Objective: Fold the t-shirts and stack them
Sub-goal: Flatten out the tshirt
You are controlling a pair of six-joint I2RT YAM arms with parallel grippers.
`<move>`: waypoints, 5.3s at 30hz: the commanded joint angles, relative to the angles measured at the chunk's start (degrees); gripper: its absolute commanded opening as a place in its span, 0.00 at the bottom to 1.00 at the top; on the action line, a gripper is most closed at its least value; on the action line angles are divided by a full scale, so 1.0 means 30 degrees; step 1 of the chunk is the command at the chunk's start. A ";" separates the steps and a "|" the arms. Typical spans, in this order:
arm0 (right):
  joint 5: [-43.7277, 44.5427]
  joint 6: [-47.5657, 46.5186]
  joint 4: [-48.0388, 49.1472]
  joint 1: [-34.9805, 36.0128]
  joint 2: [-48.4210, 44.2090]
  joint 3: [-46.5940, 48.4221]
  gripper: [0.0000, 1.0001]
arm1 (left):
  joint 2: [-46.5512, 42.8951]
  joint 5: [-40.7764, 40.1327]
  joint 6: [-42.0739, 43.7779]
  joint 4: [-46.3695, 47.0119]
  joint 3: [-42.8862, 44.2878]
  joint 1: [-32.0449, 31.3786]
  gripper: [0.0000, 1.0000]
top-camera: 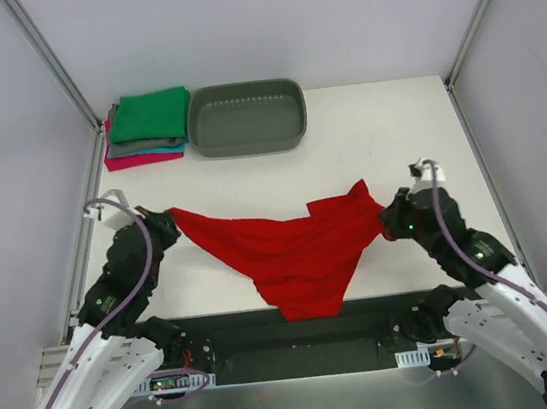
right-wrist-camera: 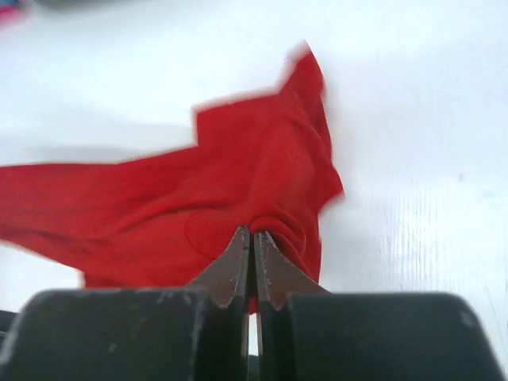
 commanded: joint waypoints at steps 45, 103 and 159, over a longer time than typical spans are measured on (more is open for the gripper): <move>-0.6734 -0.6875 -0.2064 -0.5435 1.0353 2.2386 0.01 | 0.2230 -0.3683 0.5218 0.0999 1.2681 0.0201 0.00; -0.4402 -0.7370 -0.8008 -1.1240 2.6428 2.6211 0.45 | 1.6017 1.4837 -0.3801 0.9256 0.1999 -0.8095 0.45; -0.3781 -0.4908 -0.1067 -0.6814 2.3446 1.1621 0.96 | 1.3241 1.3319 0.0542 0.2868 0.1358 0.0230 0.99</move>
